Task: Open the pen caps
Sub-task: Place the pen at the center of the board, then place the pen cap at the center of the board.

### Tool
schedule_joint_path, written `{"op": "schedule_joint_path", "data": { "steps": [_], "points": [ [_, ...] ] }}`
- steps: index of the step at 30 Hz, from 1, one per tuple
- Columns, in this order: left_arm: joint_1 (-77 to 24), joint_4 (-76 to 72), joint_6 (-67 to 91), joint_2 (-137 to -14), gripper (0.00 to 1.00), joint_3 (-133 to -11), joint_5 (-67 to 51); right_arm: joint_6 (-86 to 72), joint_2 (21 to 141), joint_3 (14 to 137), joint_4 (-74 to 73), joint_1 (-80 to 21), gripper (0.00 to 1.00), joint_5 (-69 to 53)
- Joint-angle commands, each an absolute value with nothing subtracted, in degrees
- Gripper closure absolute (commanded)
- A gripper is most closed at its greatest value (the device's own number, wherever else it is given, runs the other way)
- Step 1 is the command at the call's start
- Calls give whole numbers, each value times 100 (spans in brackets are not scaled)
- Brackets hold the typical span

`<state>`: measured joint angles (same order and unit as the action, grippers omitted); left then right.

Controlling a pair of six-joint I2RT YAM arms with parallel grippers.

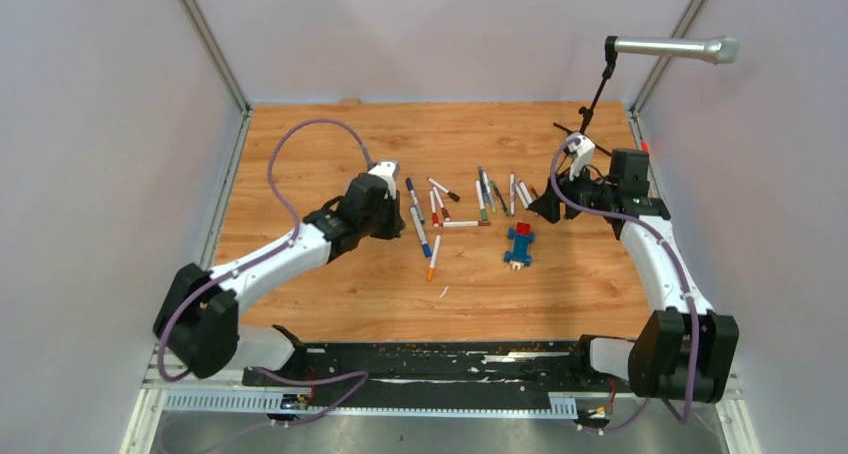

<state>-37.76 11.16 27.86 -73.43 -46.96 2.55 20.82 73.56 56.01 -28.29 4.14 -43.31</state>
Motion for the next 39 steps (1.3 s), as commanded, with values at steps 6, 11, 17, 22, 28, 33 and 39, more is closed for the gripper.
{"op": "schedule_joint_path", "data": {
  "steps": [6,11,17,22,28,33,39],
  "points": [
    [-2920,2514,2660,-8936,100,-5991,1386,2068,7062,5281,-2269,562,41,-5176],
    [-2199,2510,2492,-9145,100,-5875,1417,2106,7091,5293,-2329,563,41,-5233],
    [-2021,2096,2270,-9336,100,-5822,573,2142,7159,5262,-2320,578,41,-5227],
    [-2057,1690,2567,-9541,100,-5997,-608,2153,7197,5245,-2319,601,41,-5191],
    [-2415,2010,2557,-9915,100,-6618,-279,2158,7252,5234,-2311,650,41,-5185],
    [-2602,2275,2634,-10238,100,-7084,-11,2154,7324,5228,-2307,655,41,-5194],
    [-2732,2560,2610,-10793,99,-7721,123,2158,7382,5229,-2318,659,41,-5203]
  ]
}}
